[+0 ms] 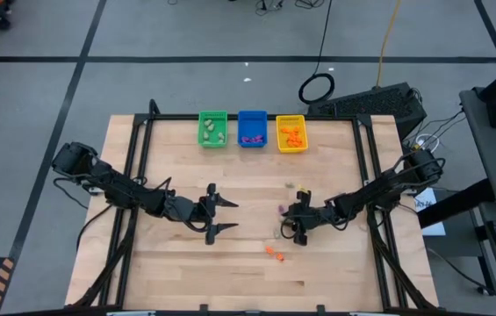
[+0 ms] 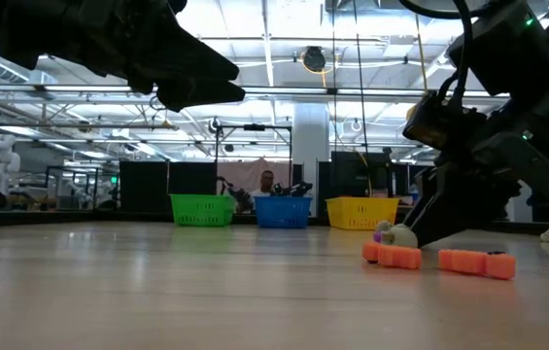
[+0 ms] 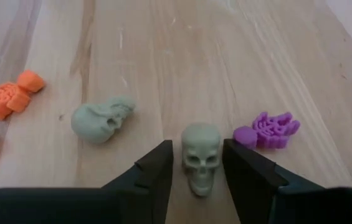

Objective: Sort Halloween decoration
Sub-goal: Put the gray skull toy into the green bin

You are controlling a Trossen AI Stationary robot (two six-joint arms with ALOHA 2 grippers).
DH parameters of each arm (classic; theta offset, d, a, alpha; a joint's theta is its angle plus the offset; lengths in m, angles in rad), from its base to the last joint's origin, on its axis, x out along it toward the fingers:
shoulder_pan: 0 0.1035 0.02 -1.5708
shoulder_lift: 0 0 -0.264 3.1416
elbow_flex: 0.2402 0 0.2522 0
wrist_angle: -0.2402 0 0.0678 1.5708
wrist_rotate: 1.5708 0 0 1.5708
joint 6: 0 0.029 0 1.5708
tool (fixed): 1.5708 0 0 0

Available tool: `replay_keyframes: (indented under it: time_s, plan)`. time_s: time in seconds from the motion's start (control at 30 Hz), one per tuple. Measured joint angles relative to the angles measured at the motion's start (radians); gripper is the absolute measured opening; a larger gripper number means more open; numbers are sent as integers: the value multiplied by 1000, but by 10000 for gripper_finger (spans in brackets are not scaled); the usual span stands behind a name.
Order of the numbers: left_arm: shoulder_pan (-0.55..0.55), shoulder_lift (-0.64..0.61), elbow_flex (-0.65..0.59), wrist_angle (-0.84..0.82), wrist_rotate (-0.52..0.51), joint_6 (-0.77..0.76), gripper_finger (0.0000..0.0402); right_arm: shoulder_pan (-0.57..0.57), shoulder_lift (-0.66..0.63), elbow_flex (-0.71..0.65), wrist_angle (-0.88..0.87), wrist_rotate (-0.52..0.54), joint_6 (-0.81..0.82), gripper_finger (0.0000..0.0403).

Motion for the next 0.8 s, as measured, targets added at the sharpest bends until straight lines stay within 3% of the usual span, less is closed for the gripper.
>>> replay_keyframes:
  time_s: [0.33, 0.8]
  plan:
    - [0, 0, 0, -1, 0, 0, 273, 30, -65, 0, -91, -11, 4, 130]
    - [0, 0, 0, 0, 1, -1, 273, 33, -69, -2, -87, 10, 20, 127]
